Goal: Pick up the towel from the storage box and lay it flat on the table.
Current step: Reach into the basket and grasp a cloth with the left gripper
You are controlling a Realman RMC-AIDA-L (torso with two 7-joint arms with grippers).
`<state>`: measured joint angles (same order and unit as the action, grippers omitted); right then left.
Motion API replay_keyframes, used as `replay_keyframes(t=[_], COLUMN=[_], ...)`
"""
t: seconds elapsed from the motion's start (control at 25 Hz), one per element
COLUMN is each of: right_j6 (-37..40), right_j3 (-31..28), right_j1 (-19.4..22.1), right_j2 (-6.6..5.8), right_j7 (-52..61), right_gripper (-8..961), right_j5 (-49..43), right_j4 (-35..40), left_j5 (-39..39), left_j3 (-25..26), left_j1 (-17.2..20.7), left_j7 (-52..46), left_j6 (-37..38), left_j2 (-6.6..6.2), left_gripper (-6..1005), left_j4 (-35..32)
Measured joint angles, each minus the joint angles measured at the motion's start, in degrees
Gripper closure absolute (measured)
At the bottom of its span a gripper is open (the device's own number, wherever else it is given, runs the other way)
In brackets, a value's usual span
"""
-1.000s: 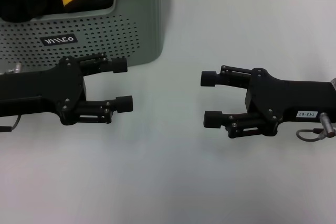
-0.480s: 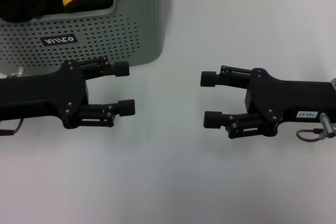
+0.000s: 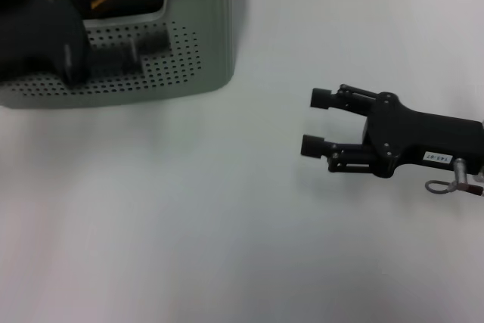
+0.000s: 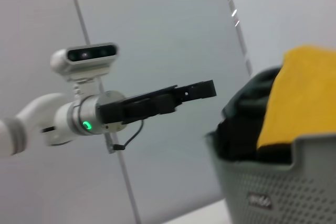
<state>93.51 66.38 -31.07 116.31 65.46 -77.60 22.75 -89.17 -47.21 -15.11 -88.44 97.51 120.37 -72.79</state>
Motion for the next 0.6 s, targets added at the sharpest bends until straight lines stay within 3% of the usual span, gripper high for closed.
replay_keyframes(t=[0.08, 0.24, 0.48, 0.6], right_j6=[0.2, 1.0, 1.4, 1.4], right_j3=[0.1, -0.1, -0.1, -0.1], right_j1=[1.0, 3.6, 5.3, 5.5], right_j2=[0.00, -0.23, -0.21, -0.21], right_j7=[-1.3, -2.2, -2.7, -2.7], right_gripper=[82, 82, 82, 82], right_j5=[2.4, 5.5, 7.2, 7.7], right_j4=[-0.6, -1.0, -1.3, -1.3], left_j5=[0.5, -2.2, -4.7, -5.0], left_j3=[-3.9, -9.8, -15.5, -15.9], left_j1=[2.5, 3.8, 4.5, 4.2], left_j7=[-1.4, -2.1, -2.3, -4.8], left_j6=[-8.4, -22.8, -36.7, -41.0], left_j2=[0.05, -0.08, -0.06, -0.25], left_gripper=[202, 204, 261, 274], left_j4=[-6.5, -11.0, -13.4, -14.5])
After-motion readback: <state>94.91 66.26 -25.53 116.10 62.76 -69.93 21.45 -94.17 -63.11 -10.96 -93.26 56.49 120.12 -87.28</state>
